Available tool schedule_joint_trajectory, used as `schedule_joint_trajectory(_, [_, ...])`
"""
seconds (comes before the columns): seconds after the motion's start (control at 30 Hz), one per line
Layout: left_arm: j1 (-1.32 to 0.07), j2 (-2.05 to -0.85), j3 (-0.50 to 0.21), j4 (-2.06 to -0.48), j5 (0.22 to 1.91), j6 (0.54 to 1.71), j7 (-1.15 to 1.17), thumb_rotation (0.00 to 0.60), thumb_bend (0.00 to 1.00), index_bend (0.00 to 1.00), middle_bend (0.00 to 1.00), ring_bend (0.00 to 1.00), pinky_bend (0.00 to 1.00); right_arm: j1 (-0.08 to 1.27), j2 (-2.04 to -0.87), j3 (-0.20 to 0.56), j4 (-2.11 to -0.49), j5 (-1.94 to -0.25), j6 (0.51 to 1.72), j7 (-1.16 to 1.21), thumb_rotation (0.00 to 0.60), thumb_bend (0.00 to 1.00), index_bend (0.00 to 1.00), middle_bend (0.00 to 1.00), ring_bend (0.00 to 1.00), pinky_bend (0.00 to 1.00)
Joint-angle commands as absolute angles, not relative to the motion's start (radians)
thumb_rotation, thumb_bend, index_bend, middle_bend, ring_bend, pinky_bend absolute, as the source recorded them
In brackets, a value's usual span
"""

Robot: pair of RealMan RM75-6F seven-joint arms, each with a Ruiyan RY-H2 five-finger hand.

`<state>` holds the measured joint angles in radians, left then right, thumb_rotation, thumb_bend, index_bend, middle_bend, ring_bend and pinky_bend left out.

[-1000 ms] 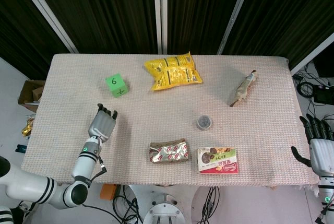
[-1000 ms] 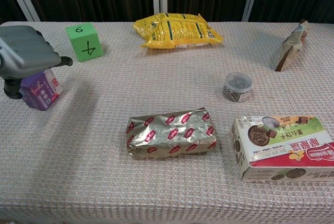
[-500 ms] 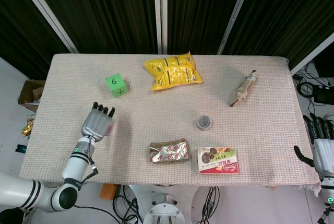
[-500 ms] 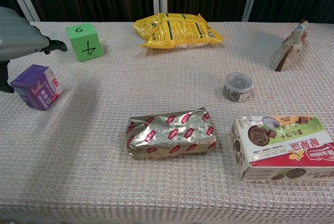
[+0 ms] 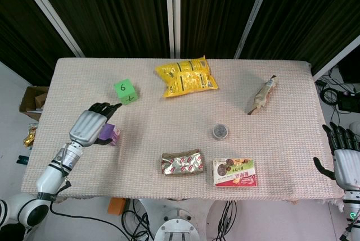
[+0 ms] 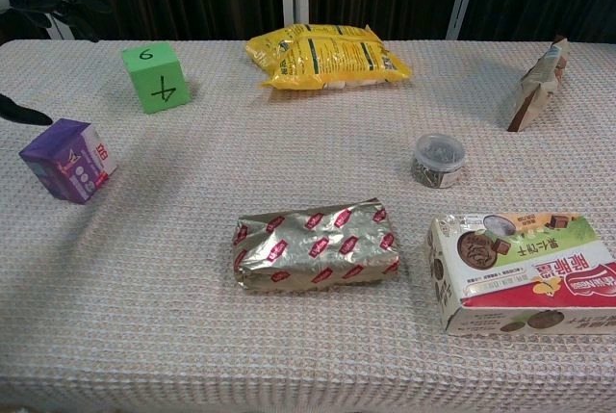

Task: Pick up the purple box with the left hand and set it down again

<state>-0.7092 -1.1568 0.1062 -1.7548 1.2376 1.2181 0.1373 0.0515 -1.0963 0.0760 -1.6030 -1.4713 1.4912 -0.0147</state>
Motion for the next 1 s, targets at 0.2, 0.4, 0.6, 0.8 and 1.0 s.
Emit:
schedule_joint_trajectory(0.2, [-0.600,-1.230,0.140,-1.364,1.525,1.101,-0.490,0.600,0.13,0.06,0.18,0.11,0.19,0.039,-1.066,0.078,-1.633,-1.490,1.525,-0.029,0.600,0.21,0.00,0.00,0.00,0.00])
schedule_joint_trajectory(0.4, [-0.585,-1.264,0.136,-1.280,1.561,1.108,-0.518,0.600,0.13,0.03,0.16,0.10,0.19,0.041,-1.068,0.079,-1.633,-1.483,1.518,-0.032,0.600,0.21,0.00,0.00,0.00,0.00])
schedule_joint_trajectory(0.6, [-0.575,-1.298,0.127,-1.237,1.577,1.108,-0.532,0.600,0.13,0.02,0.14,0.10,0.19,0.044,-1.073,0.075,-1.632,-1.484,1.510,-0.039,0.600,0.21,0.00,0.00,0.00,0.00])
schedule_joint_trajectory(0.8, [-0.585,-1.342,0.110,-1.183,1.588,1.093,-0.577,0.600,0.13,0.02,0.15,0.10,0.19,0.044,-1.073,0.076,-1.638,-1.486,1.512,-0.048,0.600,0.21,0.00,0.00,0.00,0.00])
schedule_joint_trajectory(1.0, [-0.596,-1.357,0.105,-1.148,1.600,1.074,-0.621,0.600,0.13,0.02,0.18,0.10,0.19,0.041,-1.071,0.076,-1.640,-1.482,1.513,-0.050,0.600,0.21,0.00,0.00,0.00,0.00])
